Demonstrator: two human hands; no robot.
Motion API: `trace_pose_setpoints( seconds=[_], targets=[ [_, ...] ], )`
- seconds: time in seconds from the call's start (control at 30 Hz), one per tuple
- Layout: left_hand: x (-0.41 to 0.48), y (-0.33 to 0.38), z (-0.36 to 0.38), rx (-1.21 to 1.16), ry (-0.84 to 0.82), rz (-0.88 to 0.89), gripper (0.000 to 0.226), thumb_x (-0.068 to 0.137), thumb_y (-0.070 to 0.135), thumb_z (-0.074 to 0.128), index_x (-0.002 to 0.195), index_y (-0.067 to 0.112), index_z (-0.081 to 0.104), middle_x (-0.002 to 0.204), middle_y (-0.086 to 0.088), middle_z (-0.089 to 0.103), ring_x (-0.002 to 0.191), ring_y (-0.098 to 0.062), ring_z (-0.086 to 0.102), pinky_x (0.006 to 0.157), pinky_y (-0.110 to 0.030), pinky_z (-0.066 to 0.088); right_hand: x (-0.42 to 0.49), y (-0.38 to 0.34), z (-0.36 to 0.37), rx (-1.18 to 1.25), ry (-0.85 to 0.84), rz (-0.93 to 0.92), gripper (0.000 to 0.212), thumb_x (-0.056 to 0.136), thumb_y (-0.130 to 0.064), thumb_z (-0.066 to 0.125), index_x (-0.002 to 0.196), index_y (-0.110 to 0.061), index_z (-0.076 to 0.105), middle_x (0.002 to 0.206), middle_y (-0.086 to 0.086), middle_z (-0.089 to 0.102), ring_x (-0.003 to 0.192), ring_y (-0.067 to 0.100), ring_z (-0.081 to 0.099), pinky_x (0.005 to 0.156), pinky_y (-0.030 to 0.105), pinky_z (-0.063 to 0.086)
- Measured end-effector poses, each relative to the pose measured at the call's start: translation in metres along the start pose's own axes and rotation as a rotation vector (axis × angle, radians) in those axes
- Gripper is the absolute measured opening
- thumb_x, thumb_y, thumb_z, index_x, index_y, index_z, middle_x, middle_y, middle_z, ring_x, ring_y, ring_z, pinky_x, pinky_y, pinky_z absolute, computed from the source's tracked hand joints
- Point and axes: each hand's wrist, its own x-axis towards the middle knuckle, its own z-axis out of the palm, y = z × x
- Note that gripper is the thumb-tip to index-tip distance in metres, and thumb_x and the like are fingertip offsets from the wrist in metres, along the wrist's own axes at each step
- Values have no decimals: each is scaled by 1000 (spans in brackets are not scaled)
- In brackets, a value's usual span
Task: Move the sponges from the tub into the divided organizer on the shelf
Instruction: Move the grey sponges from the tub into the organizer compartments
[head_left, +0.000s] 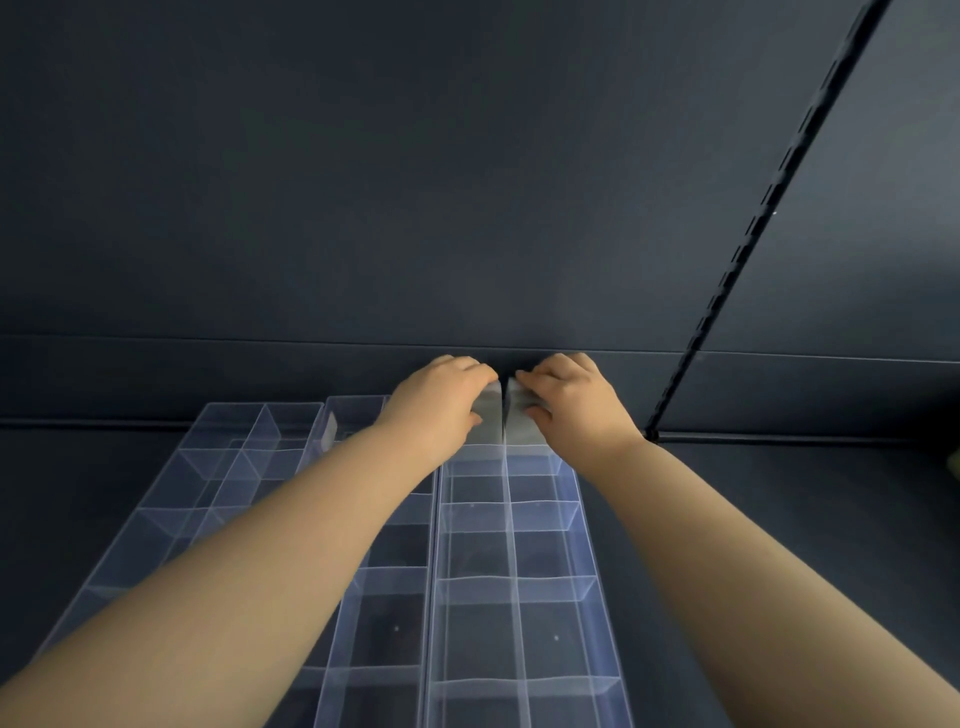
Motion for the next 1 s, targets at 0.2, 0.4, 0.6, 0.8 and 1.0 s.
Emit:
trace_pose_setpoints(
  seconds=[0.2, 0.4, 0.6, 0.8, 1.0],
  targets=[
    [3, 1, 6, 12, 0, -3, 44, 84, 14, 64, 126, 17, 50, 127, 2, 52, 116, -19, 43, 90, -36, 42, -2, -1, 0, -10, -11, 1, 38, 91, -13, 54, 129, -12, 54, 122, 8, 55, 113, 29, 41, 98, 25, 29],
    [3, 3, 4, 10, -19, -2, 45, 85, 14, 63, 128, 19, 49, 128, 3, 49, 117, -18, 42, 90, -36, 43, 1, 0, -7, -50, -76, 0, 43, 91, -18, 54, 133, -14, 48, 129, 6, 49, 118, 26, 37, 100, 25, 28],
    [-7, 6, -27, 6, 59, 30, 42, 88, 25, 59, 130, 22, 49, 128, 5, 50, 118, -16, 42, 90, -36, 43, -3, -1, -27, 1, -147, 28, 50, 89, -18, 58, 136, -17, 43, 135, 3, 43, 125, 21, 32, 102, 29, 32],
    [-29, 13, -81, 98, 376, 74, 31, 89, 21, 56, 119, 19, 60, 115, 2, 62, 109, -21, 51, 76, -35, 45, -8, -12, -73, 98, 56, -8, 43, 88, -19, 61, 129, -13, 52, 130, 7, 49, 123, 23, 39, 101, 24, 27],
    [-59, 24, -111, 96, 504, 34, 33, 89, 22, 53, 121, 17, 58, 113, -2, 63, 109, -24, 53, 75, -37, 45, -24, -29, -115, 265, 315, 4, 34, 88, -21, 62, 121, -14, 59, 125, 2, 55, 121, 18, 47, 102, 24, 33]
  ],
)
